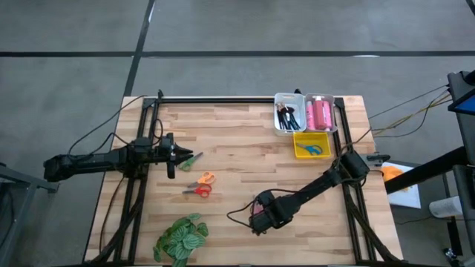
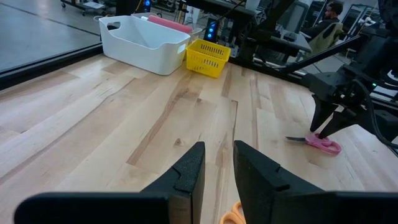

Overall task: Pick & Place Paint Supplies
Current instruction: Put the pink scissors into the yellow bin

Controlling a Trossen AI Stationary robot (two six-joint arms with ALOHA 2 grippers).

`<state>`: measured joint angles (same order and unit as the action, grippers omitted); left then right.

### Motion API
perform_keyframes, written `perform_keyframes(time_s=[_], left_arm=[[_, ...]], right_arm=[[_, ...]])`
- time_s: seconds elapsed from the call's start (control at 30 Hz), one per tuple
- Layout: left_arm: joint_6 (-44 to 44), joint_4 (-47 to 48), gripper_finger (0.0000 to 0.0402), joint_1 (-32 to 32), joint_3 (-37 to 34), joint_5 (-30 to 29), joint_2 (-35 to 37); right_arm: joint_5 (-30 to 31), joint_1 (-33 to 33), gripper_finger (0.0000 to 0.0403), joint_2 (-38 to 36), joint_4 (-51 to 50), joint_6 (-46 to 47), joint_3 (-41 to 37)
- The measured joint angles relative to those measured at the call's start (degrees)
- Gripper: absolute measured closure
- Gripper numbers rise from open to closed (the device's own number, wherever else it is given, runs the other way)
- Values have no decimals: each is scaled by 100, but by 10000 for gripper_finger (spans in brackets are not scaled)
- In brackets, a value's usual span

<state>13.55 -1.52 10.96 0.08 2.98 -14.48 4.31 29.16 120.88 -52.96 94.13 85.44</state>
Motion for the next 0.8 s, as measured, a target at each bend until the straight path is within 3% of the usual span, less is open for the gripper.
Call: perform_keyframes(time_s=[0.27,0.5,0.8], left_arm=[[0,-2,315,-1,0,0,0],[0,-1,315,1,0,0,1],[-1,1,315,-2,0,0,0]], right_arm=[[-95,-11,301,-4,14,33,-23],[-110,-10,381,-4,-19,29,-31],[-89,-10,391,-4,-1,-1,-35]])
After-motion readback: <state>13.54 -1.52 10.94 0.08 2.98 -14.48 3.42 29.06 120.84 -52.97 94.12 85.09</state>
